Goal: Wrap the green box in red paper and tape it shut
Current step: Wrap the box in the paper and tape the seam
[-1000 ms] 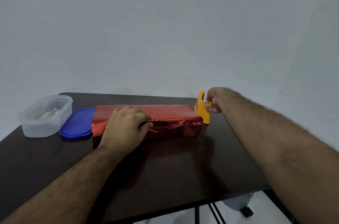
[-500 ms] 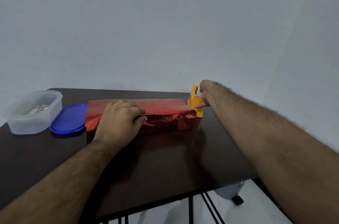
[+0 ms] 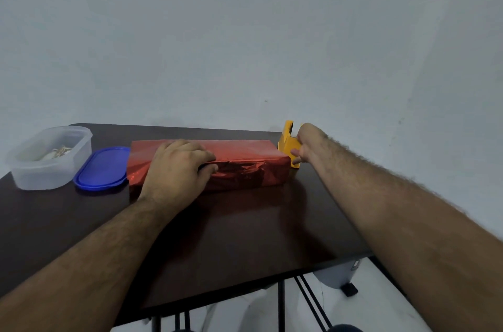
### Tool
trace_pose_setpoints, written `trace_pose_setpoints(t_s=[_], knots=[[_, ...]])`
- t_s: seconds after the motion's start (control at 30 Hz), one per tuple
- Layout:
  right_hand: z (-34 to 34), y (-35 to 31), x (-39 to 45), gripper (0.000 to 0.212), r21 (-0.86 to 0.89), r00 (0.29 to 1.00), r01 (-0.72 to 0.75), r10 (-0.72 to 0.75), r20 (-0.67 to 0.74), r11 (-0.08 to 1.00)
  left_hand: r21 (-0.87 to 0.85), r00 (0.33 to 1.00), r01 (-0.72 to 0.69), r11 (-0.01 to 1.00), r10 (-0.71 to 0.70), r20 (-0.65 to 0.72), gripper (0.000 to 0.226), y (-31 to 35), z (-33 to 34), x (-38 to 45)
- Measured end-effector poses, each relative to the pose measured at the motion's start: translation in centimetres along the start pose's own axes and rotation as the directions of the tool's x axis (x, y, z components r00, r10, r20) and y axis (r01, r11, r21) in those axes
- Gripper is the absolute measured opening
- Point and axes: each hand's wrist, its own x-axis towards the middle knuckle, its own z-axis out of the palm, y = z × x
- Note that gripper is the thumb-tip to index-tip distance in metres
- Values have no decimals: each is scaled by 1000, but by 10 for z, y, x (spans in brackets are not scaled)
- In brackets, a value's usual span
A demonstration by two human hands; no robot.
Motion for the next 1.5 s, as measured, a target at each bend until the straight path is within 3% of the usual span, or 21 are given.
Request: trace_pose_setpoints(t_s=[0.13,0.27,0.4,0.5,0.6,0.63,0.9,1.03,1.17,1.23,1.33,1.4,1.5], knots=[[6,6,-11,49,141,994,-37,51,-93,989,3,1000,5,1000,-5,5,23,0,1,0],[2,16,9,48,122,990,-4,21,-139,993,1,1000,2,1000,-2,-1,22,-1,2,0],[0,24,6,3,86,985,51,-36,-171,995,-9,1000,-2,1000,2,-12,21,-2,2,-1],[-2,28,2,3,34,978,74,-66,-199,997,-17,1000,-11,1000,11,-20,20,-4,4,0],[-6,37,14,34,17,983,71,-67,-172,997,-21,999,-25,999,24,-30,18,-6,5,0],[-7,41,23,36,1,981,86,-85,-174,996,-23,999,-28,999,27,-30,19,-6,5,0],[-4,49,17,21,-71,956,159,-171,-240,985,-1,1000,-28,1000,28,-9,28,-5,3,1],[-4,48,18,27,-95,957,110,-131,-258,989,-1,1000,-18,1000,18,9,26,-4,1,0],[-2,63,4,23,-229,960,49,-109,-258,972,6,1000,5,1000,-5,28,22,-1,-2,0],[-1,69,2,26,-172,958,98,-140,-252,980,9,1000,6,1000,-6,28,22,-1,-3,0],[-6,66,-7,9,-25,957,169,-170,-235,985,7,1000,9,1000,-9,29,21,-1,-3,0],[-9,58,-16,17,80,962,225,-208,-178,971,7,999,15,1000,-15,32,21,0,-4,0],[-11,40,-36,9,206,966,257,-249,-63,944,17,999,31,999,-31,38,22,3,-8,1]])
